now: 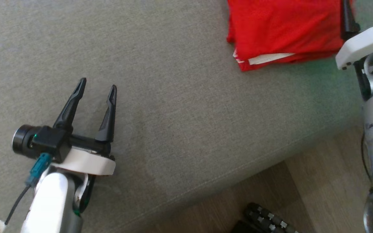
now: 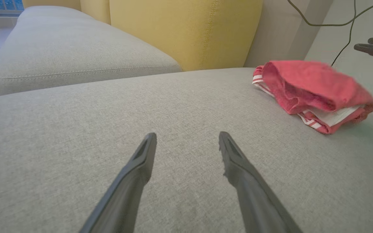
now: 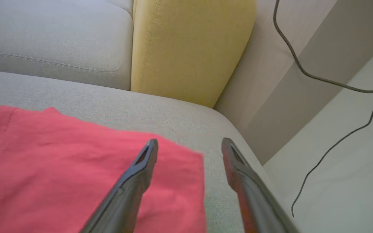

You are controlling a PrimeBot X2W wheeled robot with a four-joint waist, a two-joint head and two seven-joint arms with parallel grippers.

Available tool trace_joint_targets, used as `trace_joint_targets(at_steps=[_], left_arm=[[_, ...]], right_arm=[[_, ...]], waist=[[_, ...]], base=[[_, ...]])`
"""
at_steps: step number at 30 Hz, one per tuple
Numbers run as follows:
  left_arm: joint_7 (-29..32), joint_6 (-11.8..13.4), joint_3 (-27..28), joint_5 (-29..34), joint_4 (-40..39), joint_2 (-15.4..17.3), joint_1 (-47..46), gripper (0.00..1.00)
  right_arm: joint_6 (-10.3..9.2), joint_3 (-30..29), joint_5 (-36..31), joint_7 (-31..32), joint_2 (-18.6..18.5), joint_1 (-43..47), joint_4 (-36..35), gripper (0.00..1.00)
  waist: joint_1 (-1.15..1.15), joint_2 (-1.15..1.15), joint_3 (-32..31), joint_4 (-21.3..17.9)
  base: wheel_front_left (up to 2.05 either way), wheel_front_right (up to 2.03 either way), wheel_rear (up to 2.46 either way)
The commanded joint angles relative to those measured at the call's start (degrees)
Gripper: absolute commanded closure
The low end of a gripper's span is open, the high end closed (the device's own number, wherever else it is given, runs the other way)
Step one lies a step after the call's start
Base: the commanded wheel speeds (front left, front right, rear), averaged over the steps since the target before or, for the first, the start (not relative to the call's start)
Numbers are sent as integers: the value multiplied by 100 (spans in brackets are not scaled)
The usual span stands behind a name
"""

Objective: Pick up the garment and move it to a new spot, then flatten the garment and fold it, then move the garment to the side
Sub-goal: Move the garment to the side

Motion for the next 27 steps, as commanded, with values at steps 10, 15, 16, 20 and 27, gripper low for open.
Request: trace_joint_targets(at_steps=[10, 15, 16, 20, 27], left_arm=[[-31, 107, 200, -224, -57, -289, -84, 0], [-31, 223, 373, -388, -96, -481, 16, 0], [-31, 248, 409, -411, -114, -507, 48, 0], [-31, 354, 538, -504, -199, -576, 215, 0], [-31, 617, 675, -669, -328, -611, 715, 0]], right_arm=[[-2, 243, -156, -155, 254, 291, -699, 0], [-2, 639, 164, -170, 332, 833, -1238, 0], [-2, 715, 226, -172, 331, 957, -1353, 0], [-2, 885, 438, -175, 388, 1530, -1818, 0], [-2, 880, 692, -176, 666, 2657, -2394, 0]], waist=[[0, 0, -751, 520], [0, 0, -1296, 956], [0, 0, -1394, 1044], [0, 0, -1790, 1403], [0, 0, -2358, 1872]], base=[[0, 0, 0], [0, 0, 0], [0, 0, 0], [0, 0, 0], [0, 0, 0]])
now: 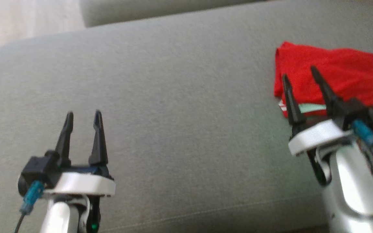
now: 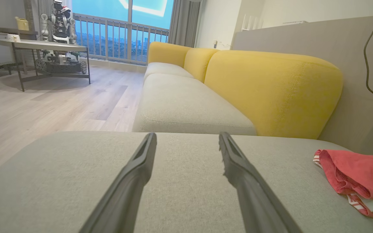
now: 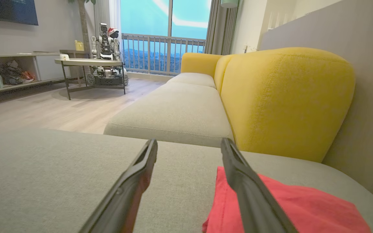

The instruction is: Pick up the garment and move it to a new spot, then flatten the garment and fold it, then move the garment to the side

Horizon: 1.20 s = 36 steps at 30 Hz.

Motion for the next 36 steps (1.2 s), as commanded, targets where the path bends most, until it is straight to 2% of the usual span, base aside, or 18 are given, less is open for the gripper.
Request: trace_joint_targets(at_steps=[1, 5, 11, 15, 25, 36], left_arm=[[-29, 30, 170, -37, -219, 6, -86, 0], [-29, -17, 99, -13, -251, 4, 193, 0], [-29, 56, 160, -83, -229, 4, 548, 0], [-29, 8, 186, 15, -238, 3, 641, 0], [-29, -164, 239, -74, -83, 3, 739, 0], [-29, -201, 322, -222, -239, 3, 740, 0]], right_arm=[[-2, 67, 23, -51, 55, -14, -277, 0], [-2, -91, -55, -52, 114, 601, -654, 0], [-2, 22, 197, -52, 122, 1448, -1123, 0], [-2, 56, 253, -52, 122, 1778, -1300, 0], [-2, 119, 387, -52, 123, 1970, -1424, 0], [-2, 95, 433, -52, 123, 1976, -1419, 0]], waist=[[1, 0, -358, 347], [1, 0, -551, 516], [1, 0, -658, 628], [1, 0, -699, 646], [1, 0, -724, 564], [1, 0, -703, 520]], base=[[0, 0, 0], [0, 0, 0], [0, 0, 0], [0, 0, 0], [0, 0, 0], [0, 0, 0]])
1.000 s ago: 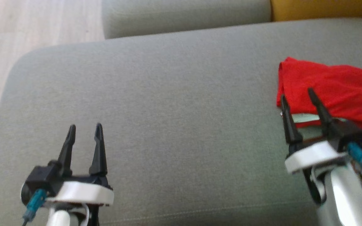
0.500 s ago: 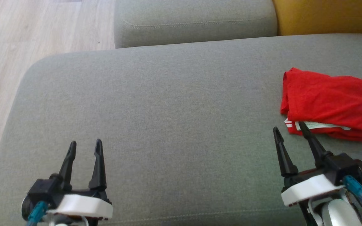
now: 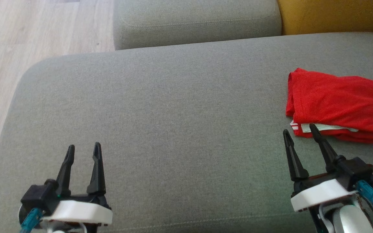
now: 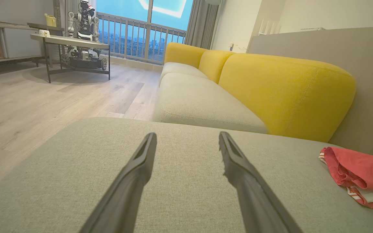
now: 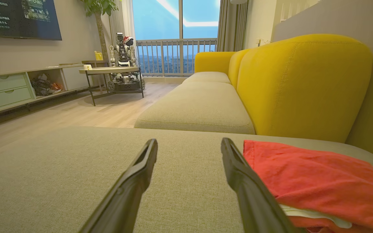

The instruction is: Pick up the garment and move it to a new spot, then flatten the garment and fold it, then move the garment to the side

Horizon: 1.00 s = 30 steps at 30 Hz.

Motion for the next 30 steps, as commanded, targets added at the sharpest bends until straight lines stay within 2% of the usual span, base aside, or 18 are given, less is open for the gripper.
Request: trace_joint_targets(at_steps=[1, 9, 23, 24, 30], left_arm=[[-31, 14, 190, -29, -253, 6, -132, 0], [-31, 39, 288, -84, -264, 6, -125, 0], [-31, -77, 353, -429, -284, 6, -73, 0], [0, -59, 151, -412, -68, 0, 86, 100], [47, -57, 138, -609, 232, -5, 117, 100]], right_arm=[[-2, 104, 19, -53, -1, -86, -201, 0], [-2, 50, 40, -53, -1, -99, -186, 0], [-2, 96, 77, -53, -1, -98, -193, 0], [0, -40, 53, 0, 1, 0, 4, 100], [0, -10, 284, 50, -4, 58, 275, 100]], waist=[[0, 0, 6, 1], [0, 0, 10, 2], [0, 0, 15, 4], [0, 0, 16, 4], [0, 0, 19, 3]], base=[[0, 0, 0], [0, 0, 0], [0, 0, 0], [0, 0, 0], [0, 0, 0]])
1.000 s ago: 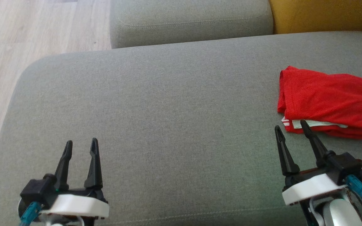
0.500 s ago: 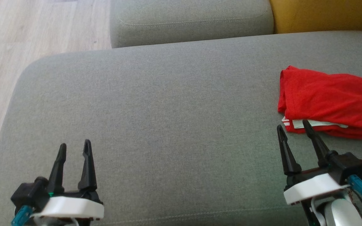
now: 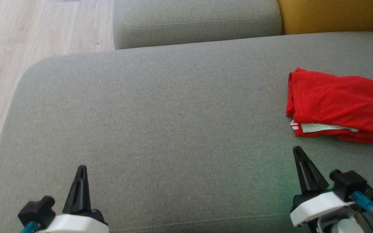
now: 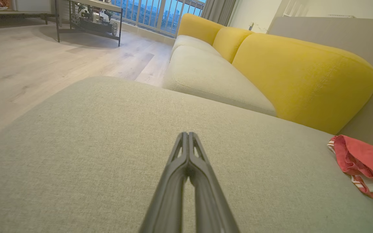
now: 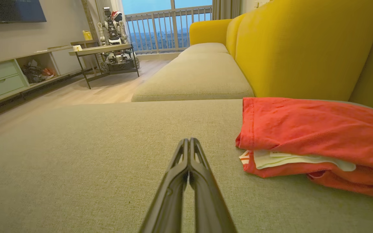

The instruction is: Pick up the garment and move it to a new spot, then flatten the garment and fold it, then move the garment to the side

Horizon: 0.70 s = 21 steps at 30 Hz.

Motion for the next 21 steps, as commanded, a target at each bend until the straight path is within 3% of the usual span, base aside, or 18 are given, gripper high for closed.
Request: trace_joint_targets(at_steps=[1, 21], left_arm=[[17, -13, 29, -149, -176, 11, -211, 100], [313, -86, 137, -1379, 11, 58, -438, 100]], right_arm=[[0, -15, 200, 29, -12, -207, -201, 100], [0, -41, 1673, 303, -75, -320, -101, 100]], waist=[[0, 0, 2, 0], [0, 0, 14, -7]], base=[[0, 0, 0], [0, 0, 0]])
